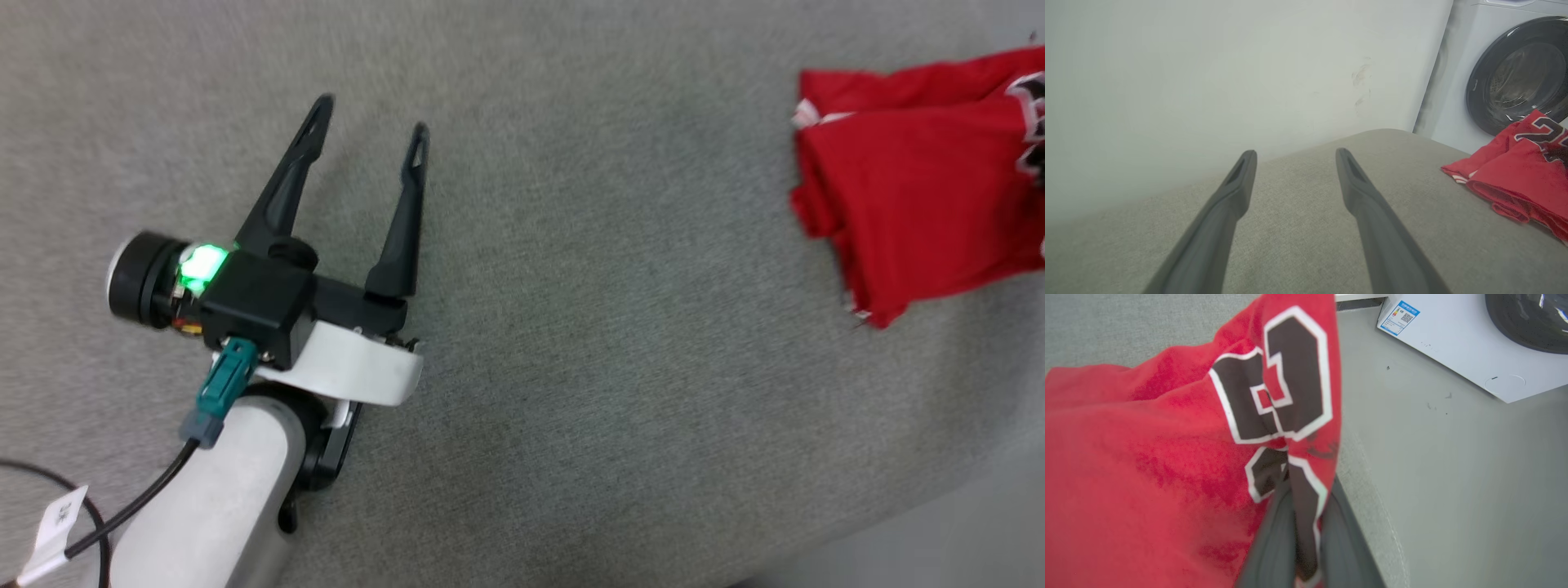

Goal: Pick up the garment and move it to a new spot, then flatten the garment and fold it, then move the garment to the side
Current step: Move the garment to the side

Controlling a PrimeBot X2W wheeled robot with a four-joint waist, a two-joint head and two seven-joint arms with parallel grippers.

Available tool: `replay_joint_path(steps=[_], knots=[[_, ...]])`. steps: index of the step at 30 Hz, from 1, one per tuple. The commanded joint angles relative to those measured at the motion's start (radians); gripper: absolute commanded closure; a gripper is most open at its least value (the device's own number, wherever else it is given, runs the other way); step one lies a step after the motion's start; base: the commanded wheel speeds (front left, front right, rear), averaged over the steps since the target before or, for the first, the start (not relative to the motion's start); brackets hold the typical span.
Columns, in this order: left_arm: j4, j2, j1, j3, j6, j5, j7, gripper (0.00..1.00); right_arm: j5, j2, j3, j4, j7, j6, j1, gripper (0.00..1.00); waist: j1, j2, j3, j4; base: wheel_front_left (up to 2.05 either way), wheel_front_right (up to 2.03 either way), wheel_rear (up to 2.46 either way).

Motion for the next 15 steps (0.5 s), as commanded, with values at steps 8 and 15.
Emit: replay_joint_path(steps=[8, 15], knots=[[-0.019, 0.007, -0.098, -0.031, -0.023, 0.036, 0.039, 0.00, -0.131, 0.022, -0.173, 0.178, -0.254, -0.001, -0.129, 0.00, -0.0002, 0.0000, 0.161, 0.007, 0.00, 0.00, 0.00], [0.008, 0.006, -0.076, -0.025, -0.012, 0.020, 0.017, 0.00, -0.248, 0.043, -0.286, 0.287, -0.462, -0.001, -0.135, 0.00, -0.0002, 0.0000, 0.117, 0.011, 0.00, 0.00, 0.00]])
